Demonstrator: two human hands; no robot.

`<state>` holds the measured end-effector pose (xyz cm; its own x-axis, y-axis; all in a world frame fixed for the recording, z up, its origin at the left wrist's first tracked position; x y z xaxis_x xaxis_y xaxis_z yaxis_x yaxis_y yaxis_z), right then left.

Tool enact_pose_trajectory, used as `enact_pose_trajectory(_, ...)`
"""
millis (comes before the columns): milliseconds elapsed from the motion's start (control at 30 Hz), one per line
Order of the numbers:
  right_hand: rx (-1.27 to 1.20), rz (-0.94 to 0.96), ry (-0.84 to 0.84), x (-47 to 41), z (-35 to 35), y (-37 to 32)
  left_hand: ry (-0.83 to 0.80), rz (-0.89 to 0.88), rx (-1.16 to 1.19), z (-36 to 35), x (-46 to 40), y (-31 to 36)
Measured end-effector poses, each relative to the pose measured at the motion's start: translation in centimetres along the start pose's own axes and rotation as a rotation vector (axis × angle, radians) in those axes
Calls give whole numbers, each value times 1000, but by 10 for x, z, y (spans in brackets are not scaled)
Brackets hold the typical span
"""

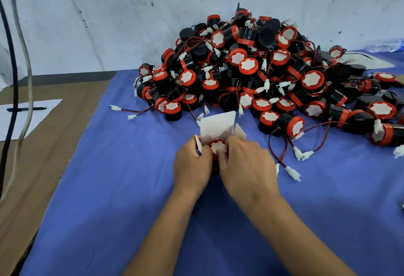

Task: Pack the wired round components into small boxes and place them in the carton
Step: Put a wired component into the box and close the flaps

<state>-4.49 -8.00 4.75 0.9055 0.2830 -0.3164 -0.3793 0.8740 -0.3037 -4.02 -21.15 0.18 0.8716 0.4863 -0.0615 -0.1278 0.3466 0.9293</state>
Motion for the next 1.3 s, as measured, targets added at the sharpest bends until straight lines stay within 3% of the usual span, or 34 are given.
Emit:
enact_pose_trajectory(300,-274,13,277,1,26,6,27,4,31,-2,-6,-7)
enact_pose_trajectory(633,-194,47,109,-7,4,-1,-69,-24,90,-10,1,4)
enact_pose_trajectory(733,-59,129,-17,-7,-6,-8,-79,-14,93,-13,1,5)
enact_pose_trajectory(867,101,208,-30,-1,-1,-15,-79,-23,89,-12,1,5)
enact_pose_trajectory(933,98,236,0,0,3,-18,-74,-28,85,-11,1,5)
enact_pose_trajectory(1067,-5,280,-166,-6,-9,-9,-83,-35,103,-11,3,6)
enact_pose_trajectory(1200,-151,238,-215,-12,-16,1,-96,-39,102,-11,6,9)
enact_pose_trajectory(1300,-213,179,-161,-12,-21,2,-126,9,193,-15,7,7)
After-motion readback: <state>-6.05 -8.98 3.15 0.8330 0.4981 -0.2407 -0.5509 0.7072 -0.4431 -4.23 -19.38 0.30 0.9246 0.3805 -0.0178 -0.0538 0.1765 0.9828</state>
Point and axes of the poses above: each hand's wrist, its own x-axis away from the middle knuckle, its own z-axis out of the back of the hand, y = z × x, the point moved 6 cm from there along -x, towards the middle knuckle, and after that the axes turned 3 degrees about z, right-handed, at the moved point
